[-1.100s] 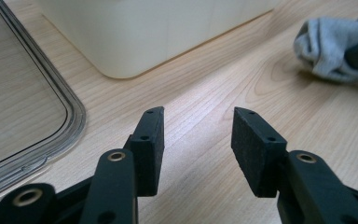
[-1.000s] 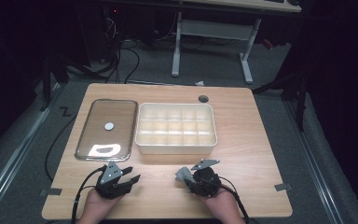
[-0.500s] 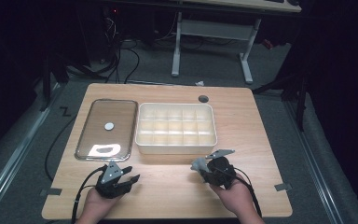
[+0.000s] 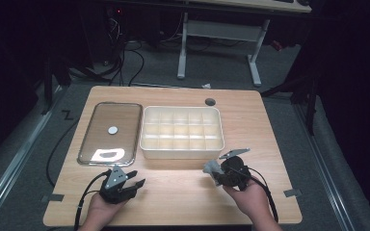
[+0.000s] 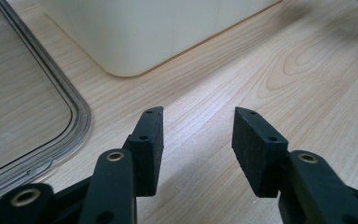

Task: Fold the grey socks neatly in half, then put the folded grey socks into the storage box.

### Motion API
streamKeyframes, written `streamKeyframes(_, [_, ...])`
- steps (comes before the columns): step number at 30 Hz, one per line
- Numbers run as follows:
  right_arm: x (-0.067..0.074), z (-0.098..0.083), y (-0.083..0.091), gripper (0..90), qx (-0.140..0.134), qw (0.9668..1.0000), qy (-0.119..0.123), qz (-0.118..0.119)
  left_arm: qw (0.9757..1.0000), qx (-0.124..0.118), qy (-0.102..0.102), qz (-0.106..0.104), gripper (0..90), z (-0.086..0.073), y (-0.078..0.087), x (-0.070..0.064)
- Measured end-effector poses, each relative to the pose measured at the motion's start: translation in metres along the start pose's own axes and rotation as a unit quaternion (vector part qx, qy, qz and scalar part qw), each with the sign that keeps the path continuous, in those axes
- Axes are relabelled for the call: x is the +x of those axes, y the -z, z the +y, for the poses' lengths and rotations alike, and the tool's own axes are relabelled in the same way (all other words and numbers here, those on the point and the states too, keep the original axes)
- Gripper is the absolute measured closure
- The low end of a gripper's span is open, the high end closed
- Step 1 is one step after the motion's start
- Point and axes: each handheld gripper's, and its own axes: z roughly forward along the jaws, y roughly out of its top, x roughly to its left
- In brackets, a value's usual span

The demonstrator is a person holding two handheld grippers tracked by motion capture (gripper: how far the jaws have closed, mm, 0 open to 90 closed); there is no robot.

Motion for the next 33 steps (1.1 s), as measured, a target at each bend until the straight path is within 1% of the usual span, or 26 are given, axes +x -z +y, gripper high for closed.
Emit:
streamKeyframes(2, [0.0, 0.0, 0.002, 69.9, -0.001, 1.0, 0.0, -0.001, 1.0, 0.0, 0.0, 0.0, 54.0, 0.0, 0.0, 0.0])
streamKeyframes(3, [-0.001, 0.002, 0.005, 69.9, -0.005, 1.0, 0.005, -0.003, 1.0, -0.001, 0.001, 0.001, 54.0, 0.001, -0.002, 0.0])
streamKeyframes(4, [-0.001, 0.002, 0.005, 69.9, -0.005, 1.0, 0.005, -0.003, 1.0, -0.001, 0.001, 0.001, 54.0, 0.001, -0.002, 0.0])
streamKeyframes(5, [-0.003, 0.004, 0.009, 69.9, -0.013, 0.9999, 0.003, -0.004, 1.0, 0.0, 0.002, -0.001, 54.1, 0.001, -0.003, 0.0])
streamKeyframes(10, [-0.008, 0.009, 0.015, 69.9, -0.017, 0.9998, 0.005, -0.004, 1.0, 0.002, -0.001, -0.002, 54.0, 0.0, -0.002, 0.0])
streamKeyframes(15, [-0.014, 0.018, 0.024, 69.8, -0.023, 0.9997, 0.004, -0.009, 1.0, 0.001, 0.003, -0.006, 53.9, 0.001, -0.003, 0.0])
streamKeyframes(18, [-0.017, 0.02, 0.026, 69.8, -0.026, 0.9996, 0.005, -0.011, 0.9999, -0.004, 0.006, -0.01, 53.5, 0.002, -0.003, 0.001])
streamKeyframes(21, [-0.022, 0.027, 0.03, 69.8, -0.027, 0.9996, -0.002, -0.009, 0.9998, -0.006, 0.005, -0.017, 52.7, 0.002, -0.003, 0.002])
streamKeyframes(24, [-0.023, 0.031, 0.032, 69.8, -0.026, 0.9996, -0.002, -0.01, 0.9998, -0.007, 0.006, -0.02, 51.8, 0.001, -0.004, 0.003])
streamKeyframes(27, [-0.026, 0.04, 0.036, 69.9, -0.034, 0.9993, -0.006, -0.011, 0.9996, -0.007, 0.007, -0.027, 50.2, 0.0, -0.002, 0.004])
streamKeyframes(28, [-0.026, 0.04, 0.036, 69.9, -0.034, 0.9993, -0.006, -0.011, 0.9996, -0.007, 0.007, -0.027, 50.2, 0.0, -0.002, 0.004])
streamKeyframes(29, [-0.028, 0.045, 0.038, 69.9, -0.039, 0.9991, -0.007, -0.014, 0.9995, -0.012, 0.011, -0.027, 50.1, -0.001, -0.001, 0.004])
streamKeyframes(33, [-0.031, 0.052, 0.036, 69.9, -0.039, 0.9991, -0.011, -0.015, 0.9994, -0.015, 0.012, -0.028, 49.9, -0.001, 0.003, 0.004])
